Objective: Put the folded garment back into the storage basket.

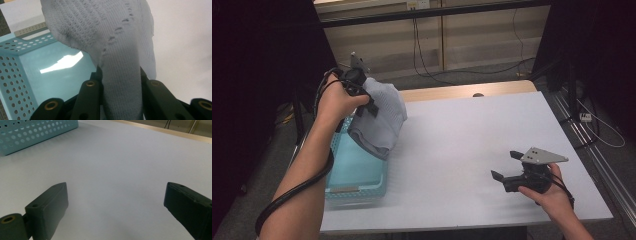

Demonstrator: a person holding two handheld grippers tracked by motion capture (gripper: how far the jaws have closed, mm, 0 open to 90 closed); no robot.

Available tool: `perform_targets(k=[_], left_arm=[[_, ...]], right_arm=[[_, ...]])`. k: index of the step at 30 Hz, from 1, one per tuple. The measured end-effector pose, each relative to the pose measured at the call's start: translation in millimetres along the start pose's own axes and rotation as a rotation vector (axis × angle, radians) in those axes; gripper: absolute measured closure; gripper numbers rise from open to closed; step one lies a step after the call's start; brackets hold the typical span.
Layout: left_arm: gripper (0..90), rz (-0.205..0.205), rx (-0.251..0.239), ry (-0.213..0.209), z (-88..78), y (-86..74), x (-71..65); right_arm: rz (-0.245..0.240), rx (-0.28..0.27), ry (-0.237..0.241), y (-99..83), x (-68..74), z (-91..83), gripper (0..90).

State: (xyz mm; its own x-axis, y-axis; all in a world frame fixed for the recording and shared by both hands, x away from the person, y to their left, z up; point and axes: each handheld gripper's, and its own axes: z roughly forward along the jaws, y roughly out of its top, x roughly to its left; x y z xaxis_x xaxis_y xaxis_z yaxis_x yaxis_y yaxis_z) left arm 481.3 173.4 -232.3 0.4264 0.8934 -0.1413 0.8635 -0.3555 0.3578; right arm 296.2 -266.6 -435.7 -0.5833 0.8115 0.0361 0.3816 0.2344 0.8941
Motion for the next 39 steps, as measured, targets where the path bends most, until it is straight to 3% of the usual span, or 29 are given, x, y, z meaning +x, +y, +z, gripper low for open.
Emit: perform_targets(k=[39], left_arm=[[74.6,-0.052,-0.006,0.033,2.5,-12.2,29.8]], right_arm=[[0.001,0.000,-0.002,0.1,-0.7,0.5,5.3]])
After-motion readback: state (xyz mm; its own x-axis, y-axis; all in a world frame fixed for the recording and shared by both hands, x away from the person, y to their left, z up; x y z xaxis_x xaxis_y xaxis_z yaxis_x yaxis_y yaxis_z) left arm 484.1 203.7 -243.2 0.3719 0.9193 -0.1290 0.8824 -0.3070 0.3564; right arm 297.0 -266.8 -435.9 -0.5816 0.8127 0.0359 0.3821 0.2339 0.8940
